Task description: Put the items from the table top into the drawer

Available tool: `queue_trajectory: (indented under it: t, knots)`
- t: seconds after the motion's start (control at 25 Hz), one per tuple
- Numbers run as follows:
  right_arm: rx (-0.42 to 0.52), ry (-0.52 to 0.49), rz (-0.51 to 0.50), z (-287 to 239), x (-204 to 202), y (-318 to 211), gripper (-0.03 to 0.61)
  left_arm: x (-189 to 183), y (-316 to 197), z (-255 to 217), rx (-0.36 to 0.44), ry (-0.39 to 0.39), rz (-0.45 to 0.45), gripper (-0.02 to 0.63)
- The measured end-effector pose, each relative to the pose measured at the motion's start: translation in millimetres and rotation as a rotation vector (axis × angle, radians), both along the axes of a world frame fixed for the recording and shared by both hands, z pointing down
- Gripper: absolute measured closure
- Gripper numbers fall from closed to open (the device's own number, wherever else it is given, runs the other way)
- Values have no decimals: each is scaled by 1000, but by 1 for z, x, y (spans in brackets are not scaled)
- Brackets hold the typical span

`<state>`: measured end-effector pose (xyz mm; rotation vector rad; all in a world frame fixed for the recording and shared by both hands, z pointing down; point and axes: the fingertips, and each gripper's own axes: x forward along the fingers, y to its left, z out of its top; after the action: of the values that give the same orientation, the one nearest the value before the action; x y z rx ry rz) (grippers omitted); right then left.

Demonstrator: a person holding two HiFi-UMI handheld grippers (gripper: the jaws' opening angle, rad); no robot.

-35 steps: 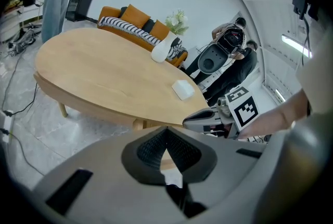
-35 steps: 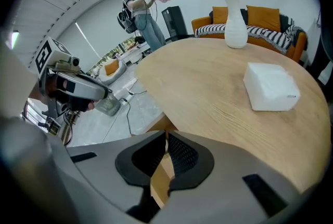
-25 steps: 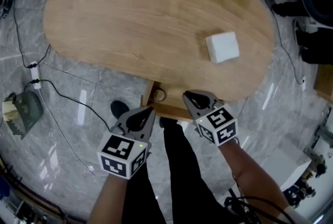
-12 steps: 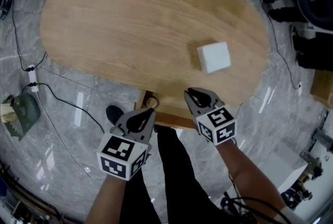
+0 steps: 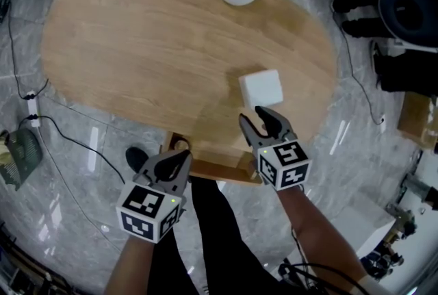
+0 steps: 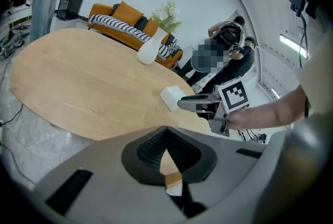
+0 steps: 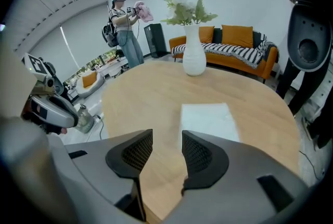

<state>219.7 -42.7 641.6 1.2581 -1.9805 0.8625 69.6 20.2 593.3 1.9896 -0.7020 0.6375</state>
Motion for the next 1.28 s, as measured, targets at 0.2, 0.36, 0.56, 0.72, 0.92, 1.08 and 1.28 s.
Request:
queue_trajectory:
  t: [0.2,0.36,0.56,0.72,0.92,1.08,1.28]
  knots:
    - [10,40,35,0,24,-12,351,6,-3,2,-2,-1,-1,613]
    - [-5,60,34,4,36,-15,345,11,-7,5,-11,-3,-1,614]
    - [-21,112,19,9,53,-16,327,15,-12,7,-20,-4,2,613]
    - [-18,186,-36,13,67,-13,322,15,-13,11,-25,-6,1,614]
    - [-43,135,64,18,91,-20,322,15,-14,17,-39,-9,-1,614]
    - [-86,58,84,26,91,-25,322,16,-14,20,-49,-9,3,614]
    - [-170,-108,112,38,86,-28,325,21,-13,24,-64,-6,3,614]
